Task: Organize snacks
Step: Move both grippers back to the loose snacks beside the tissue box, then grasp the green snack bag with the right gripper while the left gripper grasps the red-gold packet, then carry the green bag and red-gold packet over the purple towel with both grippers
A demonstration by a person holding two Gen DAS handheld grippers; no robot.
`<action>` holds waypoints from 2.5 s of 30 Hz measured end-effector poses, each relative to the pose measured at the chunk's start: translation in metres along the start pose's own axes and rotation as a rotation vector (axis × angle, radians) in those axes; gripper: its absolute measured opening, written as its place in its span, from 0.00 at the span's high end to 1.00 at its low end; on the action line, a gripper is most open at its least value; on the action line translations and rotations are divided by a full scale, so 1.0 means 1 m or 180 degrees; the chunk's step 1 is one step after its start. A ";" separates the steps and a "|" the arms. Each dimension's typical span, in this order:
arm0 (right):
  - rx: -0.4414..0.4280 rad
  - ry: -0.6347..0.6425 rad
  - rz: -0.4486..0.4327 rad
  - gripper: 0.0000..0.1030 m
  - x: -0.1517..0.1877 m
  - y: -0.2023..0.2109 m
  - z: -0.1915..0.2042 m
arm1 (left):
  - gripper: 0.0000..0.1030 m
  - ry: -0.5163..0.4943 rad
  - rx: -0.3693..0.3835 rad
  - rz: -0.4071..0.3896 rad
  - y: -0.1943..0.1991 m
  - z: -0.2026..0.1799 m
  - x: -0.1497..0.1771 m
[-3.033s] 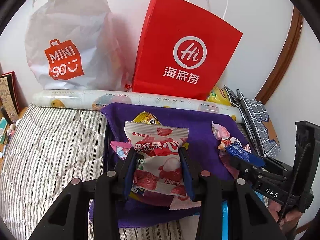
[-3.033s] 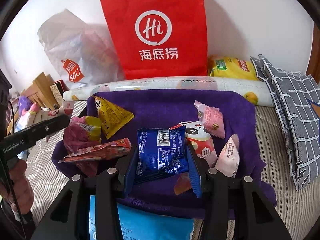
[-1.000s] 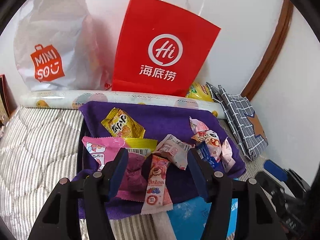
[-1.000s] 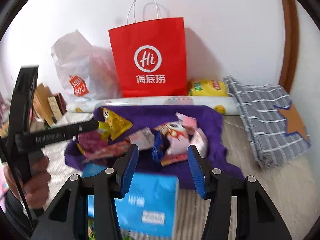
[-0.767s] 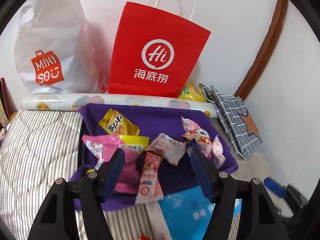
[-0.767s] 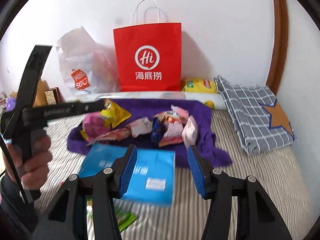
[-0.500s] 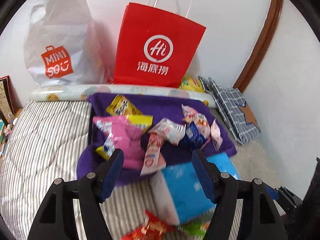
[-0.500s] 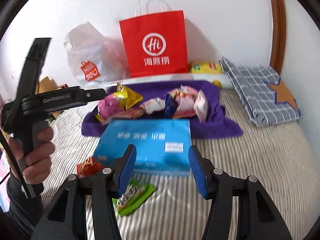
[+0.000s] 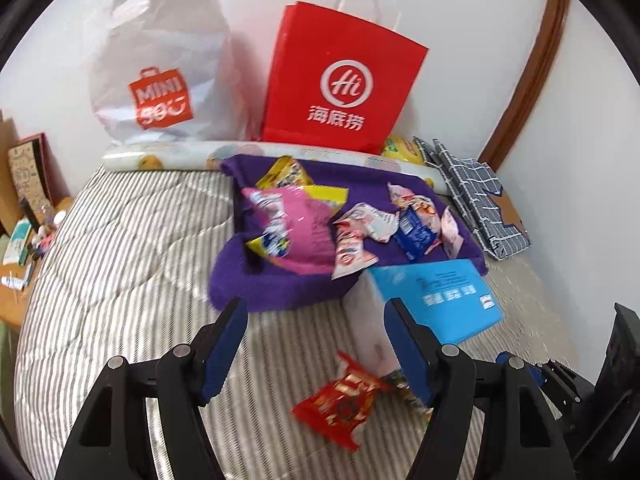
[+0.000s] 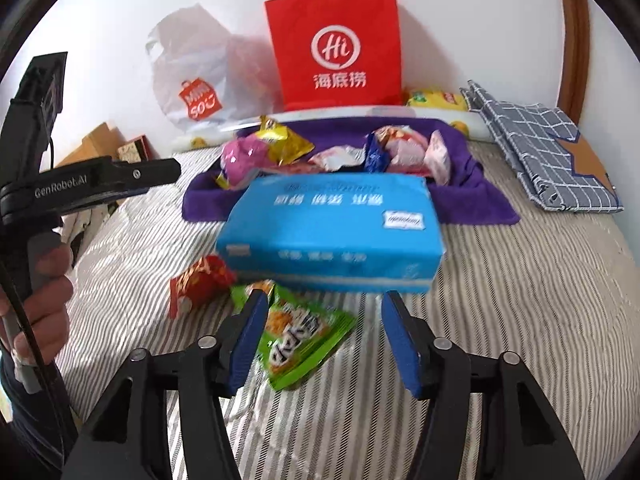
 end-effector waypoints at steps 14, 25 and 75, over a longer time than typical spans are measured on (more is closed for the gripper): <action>0.0116 0.0504 0.0202 0.34 0.013 -0.041 0.033 | 0.33 -0.0085 0.0010 0.0214 -0.001 0.014 0.028; 0.0170 0.0151 -0.0021 0.51 0.012 -0.009 0.003 | 0.33 -0.0542 0.0230 0.0445 -0.025 -0.027 0.062; 0.0432 -0.0360 -0.0715 0.51 -0.021 0.102 -0.064 | 0.68 -0.0405 0.0428 -0.0089 0.045 -0.087 0.025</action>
Point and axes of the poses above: each gripper's, at about its wrist camera, not at the fingertips, and y roughly against the way its jaws point, z to its left, x to its underside, the point moved 5 cm from there along -y, roughly the way its jaws point, and after that the axes turned 3 degrees about -z, right-handed, at the moved point
